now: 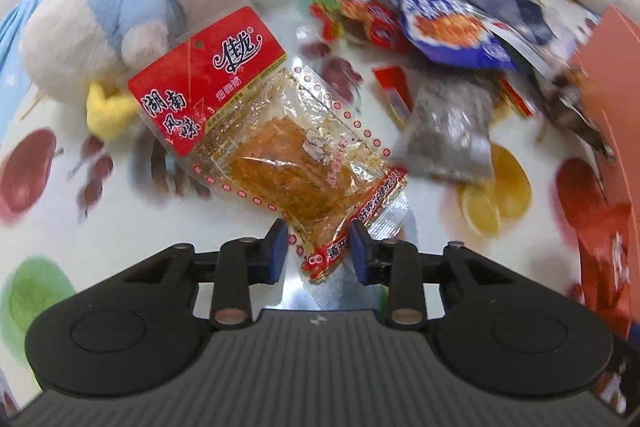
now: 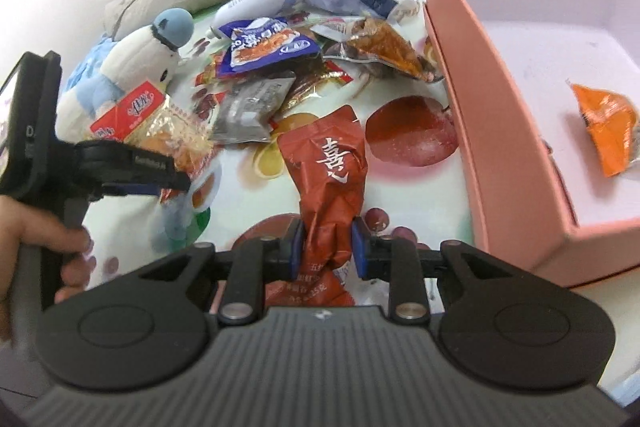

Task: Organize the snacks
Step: 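Lift both held packets and carry them over the pink box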

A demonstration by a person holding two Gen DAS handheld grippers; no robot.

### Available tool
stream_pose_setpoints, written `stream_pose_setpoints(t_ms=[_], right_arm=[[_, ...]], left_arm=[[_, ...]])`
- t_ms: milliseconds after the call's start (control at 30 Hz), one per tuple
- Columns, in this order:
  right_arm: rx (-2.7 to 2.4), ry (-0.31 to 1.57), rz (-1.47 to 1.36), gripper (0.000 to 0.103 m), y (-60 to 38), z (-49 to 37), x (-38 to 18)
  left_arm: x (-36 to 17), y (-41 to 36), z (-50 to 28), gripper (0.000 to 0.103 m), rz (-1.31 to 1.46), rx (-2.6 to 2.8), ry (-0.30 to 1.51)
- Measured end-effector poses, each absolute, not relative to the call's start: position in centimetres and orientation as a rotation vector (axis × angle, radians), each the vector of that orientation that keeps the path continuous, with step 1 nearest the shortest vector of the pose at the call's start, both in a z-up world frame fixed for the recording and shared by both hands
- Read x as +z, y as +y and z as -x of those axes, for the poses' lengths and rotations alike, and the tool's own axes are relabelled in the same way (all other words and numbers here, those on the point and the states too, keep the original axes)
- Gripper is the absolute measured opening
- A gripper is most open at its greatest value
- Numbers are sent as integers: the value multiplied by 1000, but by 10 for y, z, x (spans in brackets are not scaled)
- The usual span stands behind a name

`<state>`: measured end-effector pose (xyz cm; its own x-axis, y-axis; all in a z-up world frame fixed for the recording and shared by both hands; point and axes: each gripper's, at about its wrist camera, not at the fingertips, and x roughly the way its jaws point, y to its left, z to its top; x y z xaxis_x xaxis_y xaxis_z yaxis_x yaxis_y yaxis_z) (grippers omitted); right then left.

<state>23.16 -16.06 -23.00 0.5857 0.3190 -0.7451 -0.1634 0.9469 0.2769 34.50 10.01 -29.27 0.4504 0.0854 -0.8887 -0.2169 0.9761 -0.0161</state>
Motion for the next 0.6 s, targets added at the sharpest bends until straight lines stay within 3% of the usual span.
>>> stream_pose_setpoints(t_ms=[600], right_arm=[[329,828,-120,29,-175,-180,-235]], left_arm=[[-280,50,-240,35,152,86,1094]])
